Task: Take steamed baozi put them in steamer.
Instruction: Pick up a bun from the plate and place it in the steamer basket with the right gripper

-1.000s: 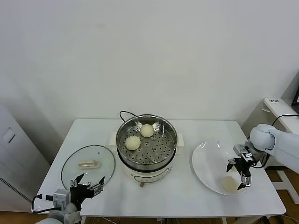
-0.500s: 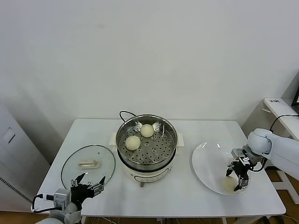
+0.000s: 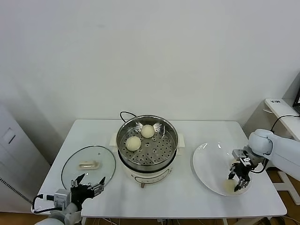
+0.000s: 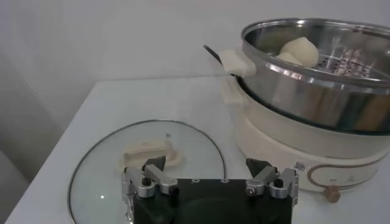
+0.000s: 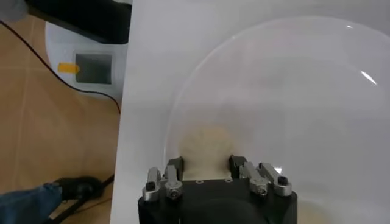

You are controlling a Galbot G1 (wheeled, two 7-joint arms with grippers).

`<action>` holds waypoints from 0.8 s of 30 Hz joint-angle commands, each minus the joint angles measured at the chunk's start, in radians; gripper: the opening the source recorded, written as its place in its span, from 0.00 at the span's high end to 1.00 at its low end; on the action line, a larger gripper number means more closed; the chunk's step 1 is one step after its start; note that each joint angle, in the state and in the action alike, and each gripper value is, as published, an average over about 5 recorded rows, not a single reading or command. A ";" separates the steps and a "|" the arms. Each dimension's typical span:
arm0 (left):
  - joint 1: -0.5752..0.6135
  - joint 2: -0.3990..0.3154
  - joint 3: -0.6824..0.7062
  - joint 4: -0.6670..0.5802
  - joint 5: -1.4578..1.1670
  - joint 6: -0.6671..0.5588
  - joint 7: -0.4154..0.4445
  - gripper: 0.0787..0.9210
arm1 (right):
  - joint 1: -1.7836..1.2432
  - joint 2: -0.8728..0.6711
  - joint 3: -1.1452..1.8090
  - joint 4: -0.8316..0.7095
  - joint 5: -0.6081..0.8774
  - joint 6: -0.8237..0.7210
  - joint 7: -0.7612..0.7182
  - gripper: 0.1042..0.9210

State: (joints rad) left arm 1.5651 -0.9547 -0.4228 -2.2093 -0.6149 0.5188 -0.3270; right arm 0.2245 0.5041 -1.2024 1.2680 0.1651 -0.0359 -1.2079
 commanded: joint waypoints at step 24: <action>-0.013 0.025 0.008 0.017 -0.026 -0.008 0.007 0.12 | 0.502 0.659 -0.048 -0.216 0.214 0.436 0.011 0.54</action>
State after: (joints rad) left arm 1.5525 -0.9337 -0.4150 -2.1957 -0.6373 0.5127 -0.3219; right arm 0.6749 0.8880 -1.2639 1.1366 0.3495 0.2103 -1.1900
